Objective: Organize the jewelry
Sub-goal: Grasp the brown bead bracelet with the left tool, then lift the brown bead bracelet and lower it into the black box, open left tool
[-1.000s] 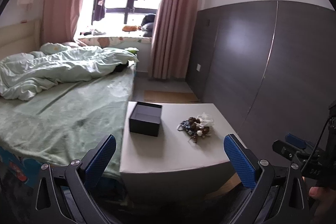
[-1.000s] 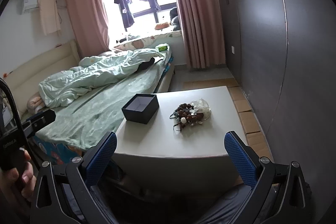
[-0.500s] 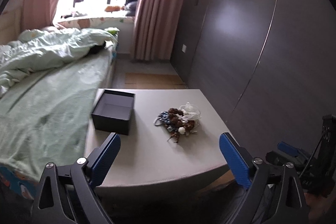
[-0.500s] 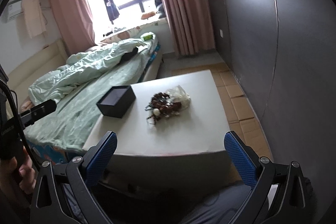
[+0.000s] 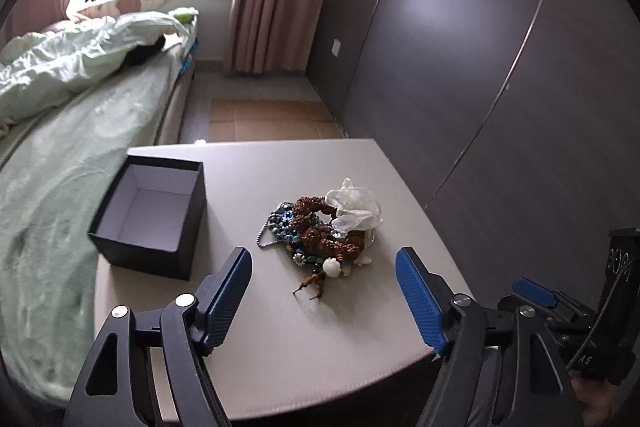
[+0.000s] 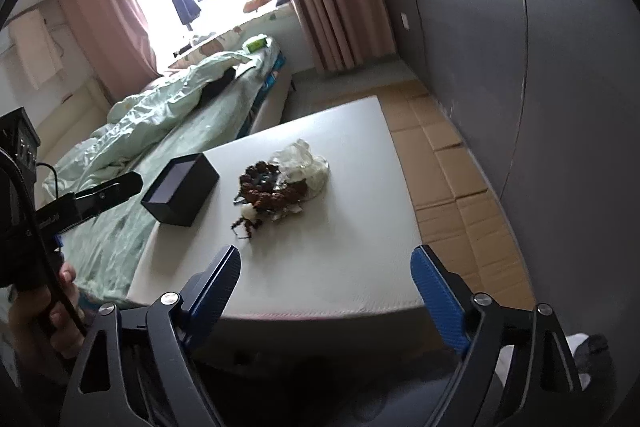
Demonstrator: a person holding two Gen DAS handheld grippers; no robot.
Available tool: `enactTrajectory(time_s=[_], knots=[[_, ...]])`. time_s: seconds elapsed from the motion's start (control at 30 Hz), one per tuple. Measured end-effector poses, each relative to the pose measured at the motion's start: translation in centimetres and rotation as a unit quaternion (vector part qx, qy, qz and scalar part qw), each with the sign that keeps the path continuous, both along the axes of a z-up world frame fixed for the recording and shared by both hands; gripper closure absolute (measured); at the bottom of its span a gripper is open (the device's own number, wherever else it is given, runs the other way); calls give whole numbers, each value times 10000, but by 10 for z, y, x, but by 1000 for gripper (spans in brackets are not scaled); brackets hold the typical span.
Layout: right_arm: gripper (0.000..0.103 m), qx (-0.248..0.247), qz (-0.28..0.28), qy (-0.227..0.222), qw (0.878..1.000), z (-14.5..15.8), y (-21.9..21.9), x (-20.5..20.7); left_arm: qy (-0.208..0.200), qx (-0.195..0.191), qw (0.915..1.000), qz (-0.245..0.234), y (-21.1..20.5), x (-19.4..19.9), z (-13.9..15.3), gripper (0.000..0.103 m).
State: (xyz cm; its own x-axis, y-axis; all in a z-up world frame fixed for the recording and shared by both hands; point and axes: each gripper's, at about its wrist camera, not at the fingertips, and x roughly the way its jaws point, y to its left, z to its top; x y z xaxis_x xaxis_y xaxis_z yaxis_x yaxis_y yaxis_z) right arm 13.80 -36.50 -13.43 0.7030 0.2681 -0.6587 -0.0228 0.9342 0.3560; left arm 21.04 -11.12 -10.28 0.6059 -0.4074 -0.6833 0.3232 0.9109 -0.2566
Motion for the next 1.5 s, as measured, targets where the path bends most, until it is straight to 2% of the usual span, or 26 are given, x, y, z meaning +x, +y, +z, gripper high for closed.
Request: enactTrajectory(time_s=[0.13, 0.27, 0.4, 0.53, 0.63, 0.8, 0.93, 1.03, 1.07, 1.13, 1.17, 1.2, 1.33, 1.5], knots=[[22, 251, 48, 139, 9996, -8, -6, 23, 292, -24, 9995, -76, -7, 25, -15, 33], [27, 413, 111, 248, 9988, -14, -8, 50, 615, -120, 9980, -107, -15, 50, -34, 43], [30, 576, 222, 326, 9976, -22, -6, 76, 833, -131, 9964, -116, -23, 70, -52, 46], [34, 767, 258, 384, 9960, -33, -3, 100, 1036, -80, 9945, -135, -29, 87, -69, 56], [37, 885, 314, 429, 9947, -40, 1, 114, 1100, -27, 9938, -127, -32, 95, -77, 59], [41, 1003, 420, 498, 9928, -51, 6, 130, 1256, -29, 9921, -18, -30, 104, -90, 76], [42, 1098, 516, 530, 9912, -56, 12, 141, 1167, -1, 9932, 31, -31, 104, -86, 77], [46, 1189, 661, 507, 9894, -57, 19, 153, 1084, -120, 9940, 7, -30, 102, -79, 79], [52, 1211, 726, 527, 9886, -58, 22, 160, 1058, -132, 9943, 32, -30, 101, -77, 84], [69, 1350, 852, 603, 9853, -63, 25, 171, 1087, -178, 9939, 29, -30, 105, -74, 84], [92, 1421, 886, 698, 9834, -67, 25, 176, 1092, -182, 9939, 18, -31, 106, -72, 84], [97, 1444, 873, 768, 9827, -69, 25, 179, 1074, -179, 9941, 4, -31, 106, -69, 84], [99, 1792, 817, 476, 9793, -54, 14, 168, 887, -185, 9959, -52, -32, 100, -53, 84], [99, 1638, 699, 186, 9838, -25, 8, 148, 650, -211, 9976, -95, -32, 90, -31, 84]])
